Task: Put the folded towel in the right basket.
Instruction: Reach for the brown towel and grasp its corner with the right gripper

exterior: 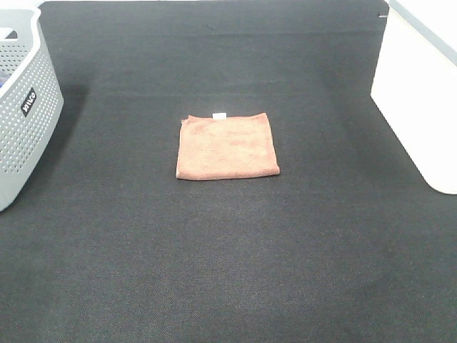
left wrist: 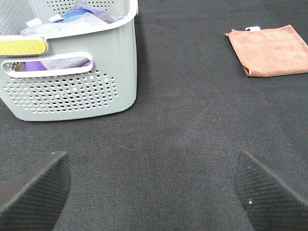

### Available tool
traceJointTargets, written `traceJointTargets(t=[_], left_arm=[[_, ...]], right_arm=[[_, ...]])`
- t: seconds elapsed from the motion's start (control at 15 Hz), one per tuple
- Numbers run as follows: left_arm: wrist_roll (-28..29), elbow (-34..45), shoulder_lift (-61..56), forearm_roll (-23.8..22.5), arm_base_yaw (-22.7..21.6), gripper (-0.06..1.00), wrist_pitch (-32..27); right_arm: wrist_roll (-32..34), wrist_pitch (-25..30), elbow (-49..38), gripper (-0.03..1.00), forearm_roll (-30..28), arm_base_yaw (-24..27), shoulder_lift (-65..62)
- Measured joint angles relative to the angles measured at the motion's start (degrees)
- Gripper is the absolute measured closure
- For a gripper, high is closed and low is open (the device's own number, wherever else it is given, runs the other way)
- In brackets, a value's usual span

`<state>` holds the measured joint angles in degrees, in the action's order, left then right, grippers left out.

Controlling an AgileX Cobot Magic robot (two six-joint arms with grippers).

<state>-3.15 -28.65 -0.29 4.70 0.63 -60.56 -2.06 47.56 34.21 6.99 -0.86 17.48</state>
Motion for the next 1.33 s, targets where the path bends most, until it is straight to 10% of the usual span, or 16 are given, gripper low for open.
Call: traceJointTargets(t=[0.4, 0.93, 1.33], left_arm=[[0.0, 0.0, 0.0, 0.0, 0.0, 0.07, 0.0], [0.0, 0.0, 0.0, 0.0, 0.0, 0.07, 0.0], [0.0, 0.0, 0.0, 0.0, 0.0, 0.07, 0.0]], right_arm=[[-4.4, -7.4, 14.4, 0.2, 6.0, 0.0, 26.0], [-12.3, -1.3, 34.7, 0.22, 13.8, -0.1, 56.4], [-12.4, 0.5, 45.8, 0.22, 11.7, -12.0, 75.3]])
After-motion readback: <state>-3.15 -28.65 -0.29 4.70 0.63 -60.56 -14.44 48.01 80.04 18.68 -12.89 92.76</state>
